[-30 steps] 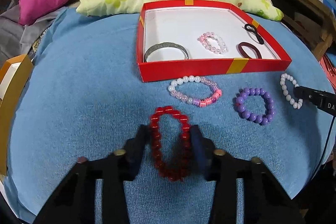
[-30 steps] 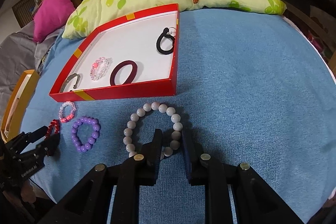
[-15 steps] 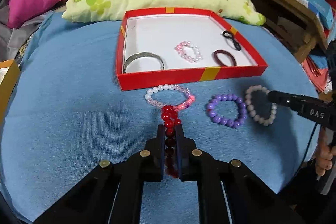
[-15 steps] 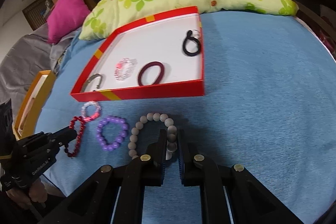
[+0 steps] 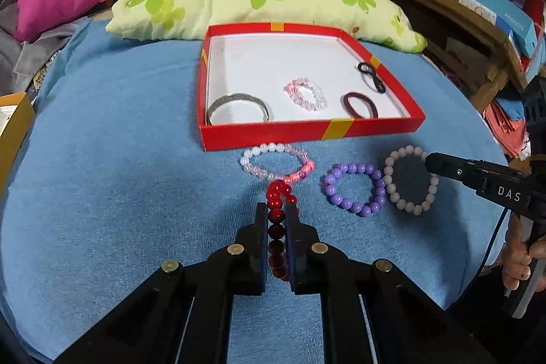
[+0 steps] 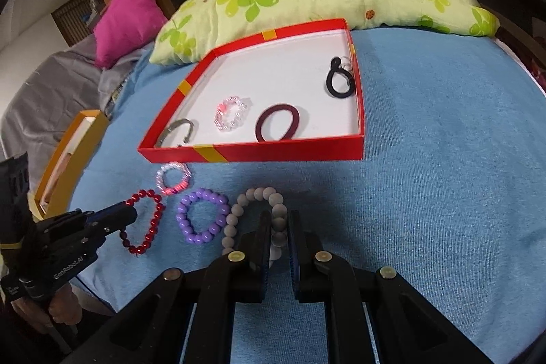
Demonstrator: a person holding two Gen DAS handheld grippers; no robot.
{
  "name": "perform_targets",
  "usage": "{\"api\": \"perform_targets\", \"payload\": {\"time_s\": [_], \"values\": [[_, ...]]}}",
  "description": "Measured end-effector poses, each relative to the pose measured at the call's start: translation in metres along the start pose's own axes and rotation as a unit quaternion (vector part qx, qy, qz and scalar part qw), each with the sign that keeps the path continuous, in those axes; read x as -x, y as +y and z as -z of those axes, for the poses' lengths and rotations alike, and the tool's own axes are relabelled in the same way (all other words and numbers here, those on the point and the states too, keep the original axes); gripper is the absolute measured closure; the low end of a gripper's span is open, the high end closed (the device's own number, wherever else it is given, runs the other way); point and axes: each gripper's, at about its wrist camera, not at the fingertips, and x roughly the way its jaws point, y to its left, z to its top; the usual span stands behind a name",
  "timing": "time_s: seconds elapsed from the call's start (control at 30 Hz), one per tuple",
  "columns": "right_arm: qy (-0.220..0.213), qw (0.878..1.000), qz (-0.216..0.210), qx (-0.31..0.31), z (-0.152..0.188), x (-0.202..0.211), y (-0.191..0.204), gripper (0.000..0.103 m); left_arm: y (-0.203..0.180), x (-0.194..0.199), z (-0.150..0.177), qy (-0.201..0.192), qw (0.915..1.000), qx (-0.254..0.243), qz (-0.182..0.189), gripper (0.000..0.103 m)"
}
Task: Organize jewelry
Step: 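Grasp the red bead bracelet again with the left gripper, then lift the white bead bracelet with the right gripper while the left holds the red bead bracelet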
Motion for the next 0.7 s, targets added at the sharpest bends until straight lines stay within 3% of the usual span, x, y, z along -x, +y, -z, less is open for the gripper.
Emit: {"api": "perform_targets", "payload": {"time_s": [0.27,0.7], "values": [[-0.027,0.999,-0.034,-0.003,-0.004,0.014,0.008,0.092,0.001,0.020,-0.008,-0.031,0.9994,-0.001,0.017,0.093],[-0.067,0.996,-0.063,-0.004,-0.008,0.029,0.018,0.092,0.000,0.026,-0.013,-0.041,0.9989,0.003,0.024,0.093]]}}
